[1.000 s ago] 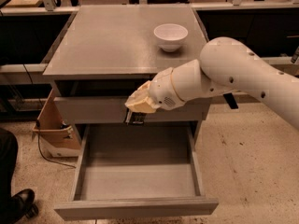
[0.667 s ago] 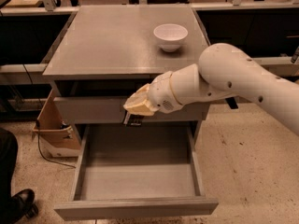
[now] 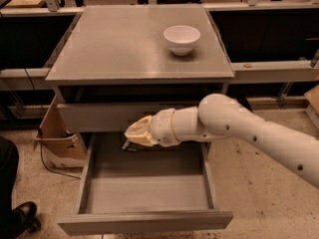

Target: Place rxbar chocolate into middle drawer

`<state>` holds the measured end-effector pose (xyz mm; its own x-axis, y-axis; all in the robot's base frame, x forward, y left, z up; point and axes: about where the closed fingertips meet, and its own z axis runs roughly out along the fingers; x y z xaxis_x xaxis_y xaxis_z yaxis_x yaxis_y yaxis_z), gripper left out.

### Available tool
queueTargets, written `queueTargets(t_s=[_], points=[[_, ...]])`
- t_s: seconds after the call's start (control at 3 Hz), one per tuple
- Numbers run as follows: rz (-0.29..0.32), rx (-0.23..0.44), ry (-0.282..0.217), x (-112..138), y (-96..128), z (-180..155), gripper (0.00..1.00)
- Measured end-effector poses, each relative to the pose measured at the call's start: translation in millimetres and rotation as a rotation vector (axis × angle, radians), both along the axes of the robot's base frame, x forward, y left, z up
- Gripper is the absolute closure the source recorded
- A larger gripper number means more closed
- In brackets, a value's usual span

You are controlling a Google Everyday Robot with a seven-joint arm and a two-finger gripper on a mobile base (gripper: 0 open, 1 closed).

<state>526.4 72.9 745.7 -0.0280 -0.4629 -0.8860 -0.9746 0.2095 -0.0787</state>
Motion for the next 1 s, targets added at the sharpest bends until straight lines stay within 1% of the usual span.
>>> queueTargets(t_s=[0.33,0.67,1.0], points=[[0.0,0.046,-0.014,10.7,13.2,-56.3,1.0],[0.008,0.044,0.005,19.4,22.6,-112.7,1.0],[0.021,0.005,0.04,24.7,26.7,-162.4,1.0]])
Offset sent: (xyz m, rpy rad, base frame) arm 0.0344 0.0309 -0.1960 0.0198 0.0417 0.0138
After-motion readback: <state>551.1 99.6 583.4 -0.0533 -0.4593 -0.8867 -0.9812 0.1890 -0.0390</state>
